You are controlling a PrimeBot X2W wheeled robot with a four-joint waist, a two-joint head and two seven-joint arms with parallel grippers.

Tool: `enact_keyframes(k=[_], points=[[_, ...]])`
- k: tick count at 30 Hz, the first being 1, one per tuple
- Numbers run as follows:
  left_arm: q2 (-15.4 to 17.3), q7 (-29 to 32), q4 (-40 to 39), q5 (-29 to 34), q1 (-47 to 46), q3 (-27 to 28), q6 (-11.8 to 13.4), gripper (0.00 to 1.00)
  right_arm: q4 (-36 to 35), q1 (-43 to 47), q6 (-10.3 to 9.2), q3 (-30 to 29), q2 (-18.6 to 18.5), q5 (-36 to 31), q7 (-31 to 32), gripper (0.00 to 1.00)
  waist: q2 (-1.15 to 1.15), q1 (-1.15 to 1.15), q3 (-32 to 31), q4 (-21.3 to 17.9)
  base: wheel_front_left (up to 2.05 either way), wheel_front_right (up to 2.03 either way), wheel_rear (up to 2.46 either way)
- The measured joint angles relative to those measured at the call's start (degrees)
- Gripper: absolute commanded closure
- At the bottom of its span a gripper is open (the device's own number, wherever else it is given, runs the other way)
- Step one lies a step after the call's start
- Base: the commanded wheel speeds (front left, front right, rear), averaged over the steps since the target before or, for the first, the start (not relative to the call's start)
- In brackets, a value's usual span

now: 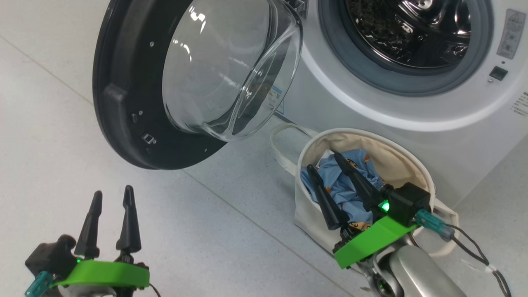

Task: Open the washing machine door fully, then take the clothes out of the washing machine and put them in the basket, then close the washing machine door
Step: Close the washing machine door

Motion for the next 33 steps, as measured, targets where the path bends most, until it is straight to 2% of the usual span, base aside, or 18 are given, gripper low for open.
enact_keyframes(k=[10,14,15,21,23,27,28,33], points=[[-0.3,0.2,0.6,-0.2,0.4,0.2,-1.2,0.0,1.3,-0.3,0.0,0.5,-0.2,1.0,-0.5,0.0,0.0,0.0,-1.0,-0.4,0.0,0.0,0.0],[-0.1,3.9,0.6,-5.6,-0.5,1.5,-2.1,0.02,1.3,0.2,0.0,-0.6,-0.2,1.0,-0.6,0.0,0.0,0.0,-1.5,-0.5,0.0,0.0,0.0],[0.5,5.7,0.6,-7.3,-1.2,2.0,-2.4,1.0,1.3,0.4,0.0,-0.9,-0.2,1.0,-0.6,0.0,0.0,0.0,-1.6,-0.6,0.0,0.0,0.0],[6.2,18.5,3.1,-20.4,-9.6,8.8,-2.8,1.0,0.5,2.4,0.0,-3.7,-0.2,0.2,-1.1,0.0,0.0,0.0,-2.5,-1.0,0.0,0.0,0.0],[8.3,22.0,5.4,-23.3,-13.7,11.2,-2.1,1.0,-0.1,3.3,0.0,-4.2,-0.2,-0.1,-1.1,0.0,0.0,0.0,-2.8,-1.2,0.0,0.0,0.0],[9.2,28.9,12.9,-32.2,-22.4,15.5,-0.4,1.0,-0.6,5.0,0.0,-5.1,0.0,-0.5,-1.1,0.0,0.0,0.0,-3.1,-1.6,0.0,0.0,0.0],[9.5,31.8,17.0,-35.5,-26.1,16.9,0.1,1.0,-1.1,5.8,0.0,-5.8,0.2,-0.9,-1.1,0.0,0.0,0.0,-3.1,-1.9,0.0,0.0,0.0],[11.0,38.0,26.5,-41.7,-32.2,19.4,0.5,1.0,-2.7,6.8,0.0,-6.8,0.2,-1.9,-0.9,0.0,0.0,0.0,-2.8,-3.1,0.0,0.0,0.0]])
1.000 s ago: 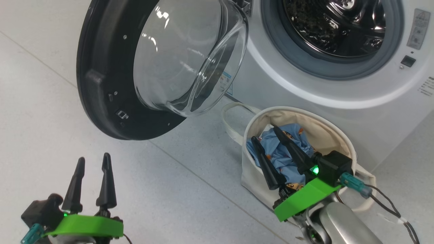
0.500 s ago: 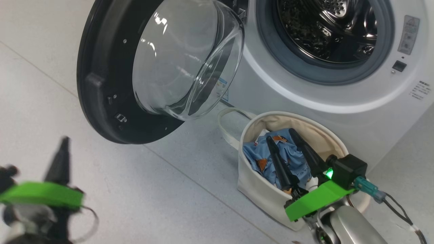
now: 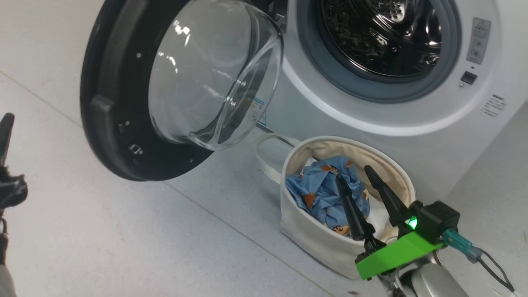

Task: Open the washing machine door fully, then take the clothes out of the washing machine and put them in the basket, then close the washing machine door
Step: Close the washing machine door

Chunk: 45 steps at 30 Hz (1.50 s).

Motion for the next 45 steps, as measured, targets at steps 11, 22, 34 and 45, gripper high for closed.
enact_keyframes(k=[11,22,34,45], points=[[0.6,7.7,10.3,-7.7,-9.9,2.8,-1.9,1.0,-2.7,-0.1,0.0,-1.2,0.0,-1.7,2.3,0.0,0.0,0.0,3.3,-2.9,0.0,0.0,0.0],[-0.7,10.6,10.6,-3.7,-9.9,-4.6,-3.5,1.0,-3.2,-0.1,0.0,-1.8,0.0,-2.3,2.9,0.0,0.0,0.0,5.0,-3.2,0.0,0.0,0.0],[-8.5,19.2,-7.1,-2.7,-0.3,-15.2,-4.0,1.0,-3.2,-0.1,0.0,-2.7,0.3,-2.3,2.8,0.0,0.0,0.0,4.8,-4.1,0.0,0.0,0.0],[-12.6,20.8,-26.7,-4.6,9.0,-17.5,-2.1,1.0,-3.3,-0.1,0.0,-3.8,1.8,-2.7,1.4,0.0,0.0,0.0,5.2,-12.3,0.0,0.0,0.0]])
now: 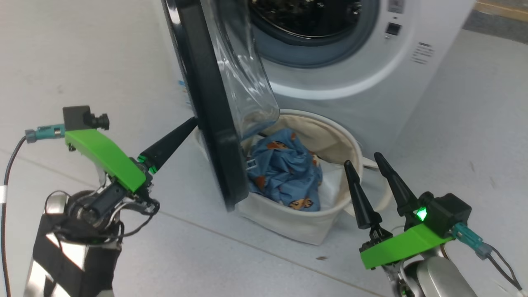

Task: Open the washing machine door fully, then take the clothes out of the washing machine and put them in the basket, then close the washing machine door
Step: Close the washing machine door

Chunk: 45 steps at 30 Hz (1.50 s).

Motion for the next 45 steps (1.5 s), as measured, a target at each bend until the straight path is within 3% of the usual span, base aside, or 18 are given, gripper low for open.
enact_keyframes(k=[5,17,31,32,33,42,45], points=[[-1.1,-3.8,-4.2,1.5,1.0,-0.4,-0.8,1.0,0.0,0.0,0.0,-0.1,0.8,0.0,-0.6,0.0,0.0,0.0,0.7,-5.2,0.0,0.0,0.0],[-1.4,-6.3,-4.1,2.0,0.6,-0.6,-1.3,1.0,1.1,-0.2,0.0,0.8,1.6,0.5,-1.5,0.0,0.0,0.0,2.3,-16.3,0.0,0.0,0.0],[0.0,-8.6,-4.8,2.2,4.4,1.3,-1.5,1.0,1.3,-0.1,0.0,0.9,1.8,0.7,-1.6,0.0,0.0,0.0,0.5,-12.5,0.0,0.0,0.0],[0.1,-8.9,-4.9,2.6,4.9,1.4,-1.5,0.11,1.3,-0.1,0.0,0.9,1.8,0.7,-1.6,0.0,0.0,0.0,0.3,-12.1,0.0,0.0,0.0],[0.2,-9.0,-4.9,2.8,5.4,1.4,-1.5,0.0,1.3,-0.1,0.0,0.9,1.8,0.7,-1.6,0.0,0.0,0.0,0.0,-11.8,0.0,0.0,0.0],[1.0,-11.3,-7.0,4.3,8.1,1.1,-1.5,0.0,1.5,0.0,0.0,1.0,1.8,0.7,-1.6,0.0,0.0,0.0,-2.0,-9.7,0.0,0.0,0.0],[7.4,-19.3,-12.7,13.4,10.1,-3.8,-2.0,0.0,1.4,0.0,0.0,1.0,1.8,0.7,-1.6,0.0,0.0,0.0,-2.0,-9.2,0.0,0.0,0.0]])
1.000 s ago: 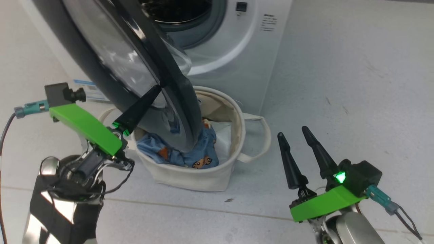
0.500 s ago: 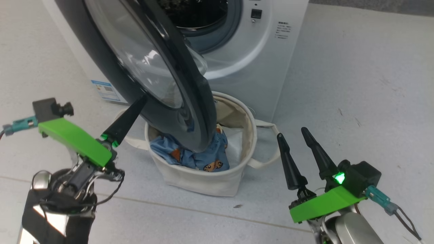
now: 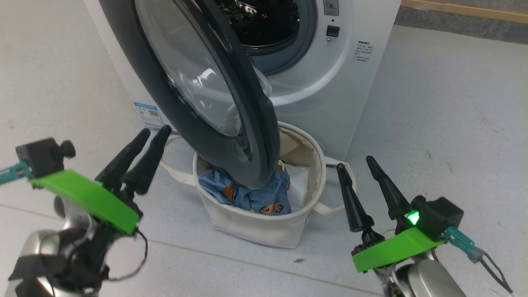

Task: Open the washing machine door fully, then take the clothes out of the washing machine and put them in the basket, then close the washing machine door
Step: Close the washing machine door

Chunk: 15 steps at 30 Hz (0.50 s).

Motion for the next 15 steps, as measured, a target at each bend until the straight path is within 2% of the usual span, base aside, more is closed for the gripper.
enact_keyframes(k=[3,8,12,15], points=[[6.0,-9.5,-2.5,7.0,2.0,-6.4,0.0,0.0,-0.2,0.0,0.0,-0.1,0.0,0.0,0.0,0.0,0.0,0.0,0.4,0.3,0.0,0.0,0.0],[12.8,-25.2,-1.4,13.8,6.3,-13.6,0.0,0.0,-0.6,0.0,0.0,-0.6,0.0,-0.5,0.0,0.0,0.0,0.0,0.8,0.9,0.0,0.0,0.0],[15.7,-35.2,1.9,20.5,7.5,-17.5,0.0,0.0,-0.9,0.0,0.0,-1.2,-0.1,-0.7,0.0,0.0,0.0,0.0,0.6,1.5,0.0,0.0,0.0],[15.8,-38.3,5.2,23.8,8.1,-18.8,-0.1,0.0,-1.0,0.1,0.0,-1.5,-0.2,-0.7,0.0,0.0,0.0,0.0,0.3,1.8,0.0,0.0,0.0]])
